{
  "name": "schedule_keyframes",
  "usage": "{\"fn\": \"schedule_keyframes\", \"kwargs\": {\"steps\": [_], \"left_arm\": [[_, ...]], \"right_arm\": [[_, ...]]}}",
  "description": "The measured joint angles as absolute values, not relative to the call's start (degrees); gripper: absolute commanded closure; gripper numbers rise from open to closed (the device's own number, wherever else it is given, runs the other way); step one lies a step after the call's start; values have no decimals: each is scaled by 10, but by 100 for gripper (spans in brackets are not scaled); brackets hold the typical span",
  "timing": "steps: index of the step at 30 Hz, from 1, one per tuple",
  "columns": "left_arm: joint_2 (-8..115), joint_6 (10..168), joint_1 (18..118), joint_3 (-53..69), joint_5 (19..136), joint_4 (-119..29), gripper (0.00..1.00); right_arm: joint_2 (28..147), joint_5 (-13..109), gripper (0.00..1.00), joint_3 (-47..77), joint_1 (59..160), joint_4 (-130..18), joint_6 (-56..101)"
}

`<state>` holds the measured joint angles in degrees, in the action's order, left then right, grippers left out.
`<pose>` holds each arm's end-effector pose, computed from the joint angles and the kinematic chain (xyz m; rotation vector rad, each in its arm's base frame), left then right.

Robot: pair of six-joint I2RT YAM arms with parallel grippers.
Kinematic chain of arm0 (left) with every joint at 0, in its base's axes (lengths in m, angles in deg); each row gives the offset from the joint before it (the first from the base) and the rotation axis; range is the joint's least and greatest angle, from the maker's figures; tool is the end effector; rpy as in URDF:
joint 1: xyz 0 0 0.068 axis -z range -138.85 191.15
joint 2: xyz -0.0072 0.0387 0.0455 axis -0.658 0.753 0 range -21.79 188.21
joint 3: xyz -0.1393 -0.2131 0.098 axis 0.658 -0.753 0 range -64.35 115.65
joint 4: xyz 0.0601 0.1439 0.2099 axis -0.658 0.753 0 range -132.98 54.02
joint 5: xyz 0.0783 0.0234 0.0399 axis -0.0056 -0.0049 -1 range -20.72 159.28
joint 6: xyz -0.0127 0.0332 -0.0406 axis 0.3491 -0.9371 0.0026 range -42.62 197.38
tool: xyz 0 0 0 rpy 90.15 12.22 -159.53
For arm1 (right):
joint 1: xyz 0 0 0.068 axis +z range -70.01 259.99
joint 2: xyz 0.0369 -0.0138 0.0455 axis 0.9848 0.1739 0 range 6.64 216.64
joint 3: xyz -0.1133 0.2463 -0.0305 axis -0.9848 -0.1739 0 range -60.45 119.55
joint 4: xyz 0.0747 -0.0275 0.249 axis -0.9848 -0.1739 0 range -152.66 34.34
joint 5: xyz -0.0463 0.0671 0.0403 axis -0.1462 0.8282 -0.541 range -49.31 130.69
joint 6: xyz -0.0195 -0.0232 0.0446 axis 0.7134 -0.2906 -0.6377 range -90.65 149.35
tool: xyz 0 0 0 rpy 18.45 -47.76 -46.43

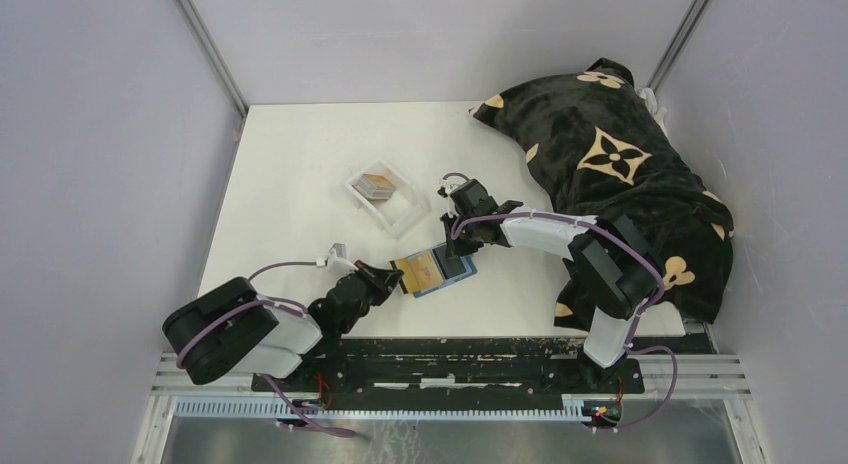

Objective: Put the credit cards into the card holder
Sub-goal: Turn over the card slot in the card holder.

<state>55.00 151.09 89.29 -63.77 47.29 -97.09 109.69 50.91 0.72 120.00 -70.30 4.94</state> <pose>0.1271 -0.1219 0.1064 -0.7170 1.9452 -1.0153 0.2734 0.2378 0.1609 -0.4337 2.6356 0.6302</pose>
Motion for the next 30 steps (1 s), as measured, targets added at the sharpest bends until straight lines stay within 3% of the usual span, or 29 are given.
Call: {"fn": "schedule_keyframes", "kwargs": {"steps": [30], "left_arm": [[595,1524,901,-638,471,-1015,97]], "right_arm": [[1097,510,99,7,1200,-699,49]]}}
